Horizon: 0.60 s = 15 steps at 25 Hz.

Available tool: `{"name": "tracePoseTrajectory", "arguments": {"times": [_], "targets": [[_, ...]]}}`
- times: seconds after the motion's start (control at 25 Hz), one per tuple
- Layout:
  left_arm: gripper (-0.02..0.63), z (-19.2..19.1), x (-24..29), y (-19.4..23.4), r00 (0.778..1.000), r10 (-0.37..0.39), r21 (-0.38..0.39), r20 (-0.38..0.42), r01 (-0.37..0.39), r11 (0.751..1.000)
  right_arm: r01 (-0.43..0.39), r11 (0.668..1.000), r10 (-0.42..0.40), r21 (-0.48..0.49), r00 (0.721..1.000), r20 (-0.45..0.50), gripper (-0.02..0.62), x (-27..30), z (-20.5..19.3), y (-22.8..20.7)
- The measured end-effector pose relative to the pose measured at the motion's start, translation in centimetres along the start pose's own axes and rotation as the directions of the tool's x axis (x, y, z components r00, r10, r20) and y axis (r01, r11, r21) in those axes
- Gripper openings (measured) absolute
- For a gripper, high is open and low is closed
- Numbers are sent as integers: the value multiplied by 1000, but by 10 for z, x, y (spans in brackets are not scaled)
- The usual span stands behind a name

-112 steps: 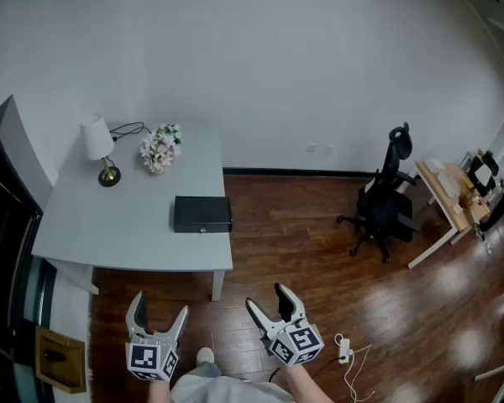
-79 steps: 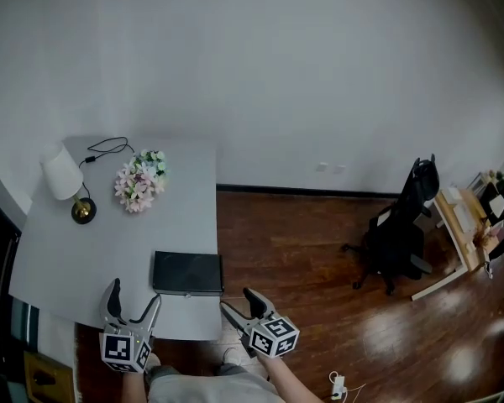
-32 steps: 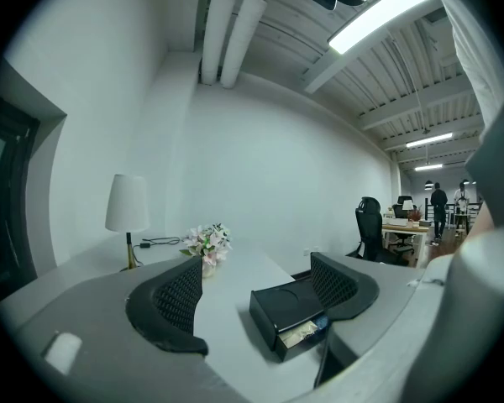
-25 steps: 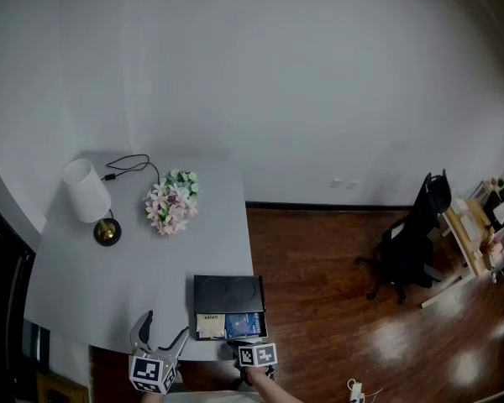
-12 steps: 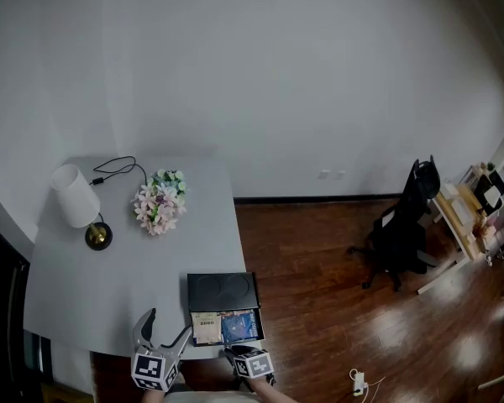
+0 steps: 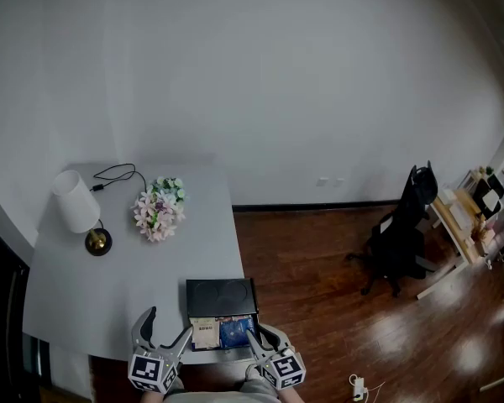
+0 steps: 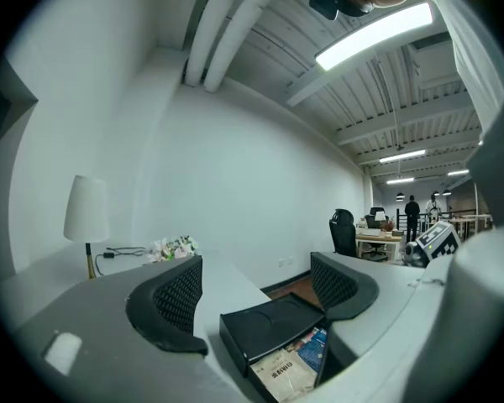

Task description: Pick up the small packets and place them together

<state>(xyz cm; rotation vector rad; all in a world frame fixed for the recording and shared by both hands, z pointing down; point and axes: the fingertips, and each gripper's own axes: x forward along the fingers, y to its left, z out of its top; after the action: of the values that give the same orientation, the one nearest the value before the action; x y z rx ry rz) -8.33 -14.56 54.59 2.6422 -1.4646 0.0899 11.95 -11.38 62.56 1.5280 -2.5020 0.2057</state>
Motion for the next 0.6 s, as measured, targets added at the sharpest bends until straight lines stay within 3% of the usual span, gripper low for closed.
{"name": "tracePoseTrajectory", "arguments": {"times": [0.08, 0.2, 0.28, 0.4, 0.48, 0.6], "targets": [[391, 14, 1, 0, 1000, 2, 11, 29, -2, 1000, 12, 997, -4, -72, 995, 101, 117, -1, 43, -7], [391, 34, 1, 2, 997, 6, 22, 75, -7, 1000, -25, 1000, 22, 13, 973, 230, 129, 0, 89, -16], [391, 44, 1, 4, 995, 22, 35, 97, -26, 999, -33, 998, 19, 47, 964, 264, 343, 3, 106, -21], [393, 48, 1, 14, 992, 64, 57, 106, -70, 996, 19, 997, -1, -74, 970, 242, 433, 5, 117, -23], [431, 46, 2, 20, 993, 66, 33, 100, -69, 997, 26, 990, 8, -141, 972, 235, 439, 4, 123, -21], [474, 45, 4, 23, 994, 54, -19, 94, -52, 998, -8, 987, 51, -163, 964, 262, 439, 1, 134, -15]]}}
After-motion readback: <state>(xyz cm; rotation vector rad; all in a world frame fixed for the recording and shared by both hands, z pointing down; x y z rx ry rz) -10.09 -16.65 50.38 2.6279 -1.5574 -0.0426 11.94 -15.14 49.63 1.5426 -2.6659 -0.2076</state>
